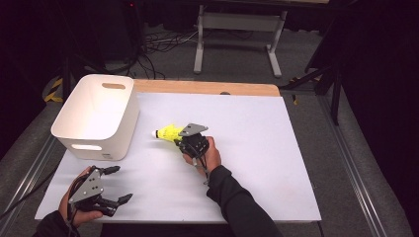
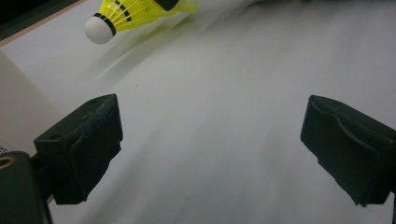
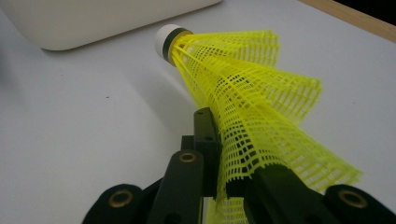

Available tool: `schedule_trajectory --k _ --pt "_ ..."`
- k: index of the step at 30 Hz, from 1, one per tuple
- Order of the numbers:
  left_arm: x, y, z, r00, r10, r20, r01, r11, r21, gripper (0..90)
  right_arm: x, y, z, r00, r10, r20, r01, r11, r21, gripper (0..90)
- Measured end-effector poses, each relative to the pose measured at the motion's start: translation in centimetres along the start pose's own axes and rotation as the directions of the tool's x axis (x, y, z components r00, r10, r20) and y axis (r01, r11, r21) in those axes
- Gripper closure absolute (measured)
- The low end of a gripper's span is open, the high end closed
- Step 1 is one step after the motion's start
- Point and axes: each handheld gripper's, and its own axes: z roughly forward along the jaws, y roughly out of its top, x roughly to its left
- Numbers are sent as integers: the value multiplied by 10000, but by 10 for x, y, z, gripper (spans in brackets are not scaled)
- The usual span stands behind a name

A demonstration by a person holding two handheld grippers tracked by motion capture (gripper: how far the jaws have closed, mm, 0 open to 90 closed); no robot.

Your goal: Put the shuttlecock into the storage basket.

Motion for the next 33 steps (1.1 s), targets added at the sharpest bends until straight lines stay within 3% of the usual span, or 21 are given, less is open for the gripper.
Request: schedule_trajectory --k 13,20,33 --pt "-1 3 7 10000 -87 34 87 9998 171 64 6 -16 -41 9977 -479 -483 450 9972 -591 876" --pt "-1 7 11 10000 58 -38 -57 9998 171 67 7 -16 -61 9951 -874 -460 840 9939 -719 876" --pt "1 5 8 9999 34 -130 -32 9999 139 67 3 -17 -96 9948 -961 -350 912 9884 -1218 876"
